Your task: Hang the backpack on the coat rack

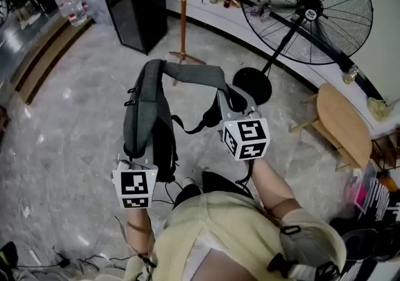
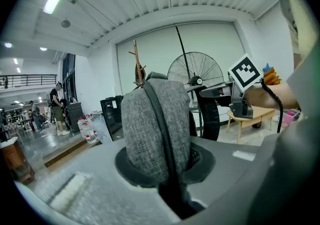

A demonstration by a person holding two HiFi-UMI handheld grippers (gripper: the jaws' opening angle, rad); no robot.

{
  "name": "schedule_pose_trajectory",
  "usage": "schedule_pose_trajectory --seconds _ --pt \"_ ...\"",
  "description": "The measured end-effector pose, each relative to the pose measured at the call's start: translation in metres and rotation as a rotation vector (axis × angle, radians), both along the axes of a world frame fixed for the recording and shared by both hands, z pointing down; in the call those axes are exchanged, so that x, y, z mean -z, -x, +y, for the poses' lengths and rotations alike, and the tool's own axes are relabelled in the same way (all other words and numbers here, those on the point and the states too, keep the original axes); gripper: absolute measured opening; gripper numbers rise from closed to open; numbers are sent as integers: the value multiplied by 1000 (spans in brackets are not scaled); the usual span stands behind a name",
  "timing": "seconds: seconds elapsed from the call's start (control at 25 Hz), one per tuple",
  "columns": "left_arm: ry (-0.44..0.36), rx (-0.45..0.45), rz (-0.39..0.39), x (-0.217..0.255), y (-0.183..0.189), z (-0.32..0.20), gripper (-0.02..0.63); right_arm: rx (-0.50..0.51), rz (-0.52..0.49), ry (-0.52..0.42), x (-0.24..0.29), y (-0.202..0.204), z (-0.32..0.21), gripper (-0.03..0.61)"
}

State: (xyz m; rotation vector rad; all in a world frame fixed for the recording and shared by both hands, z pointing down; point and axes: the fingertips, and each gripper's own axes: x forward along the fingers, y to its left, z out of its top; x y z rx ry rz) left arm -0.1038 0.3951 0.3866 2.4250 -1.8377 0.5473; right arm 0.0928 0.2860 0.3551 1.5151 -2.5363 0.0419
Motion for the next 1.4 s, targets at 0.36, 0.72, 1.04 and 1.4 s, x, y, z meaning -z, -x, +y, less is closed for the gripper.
schedule_pose_trajectory --seconds 0.36,0.72,1.04,1.4 --pt "6 13 2 -2 3 -30 61 28 -11 -7 -8 7 -36 34" --pt "3 44 -24 5 -8 -95 61 56 -12 -17 -4 -2 -109 34" --pt "21 70 -20 3 -32 -162 61 78 -25 -3 -7 -24 -184 34" --pt "24 117 -18 3 -50 -216 63 122 -31 -6 -9 -34 -246 34"
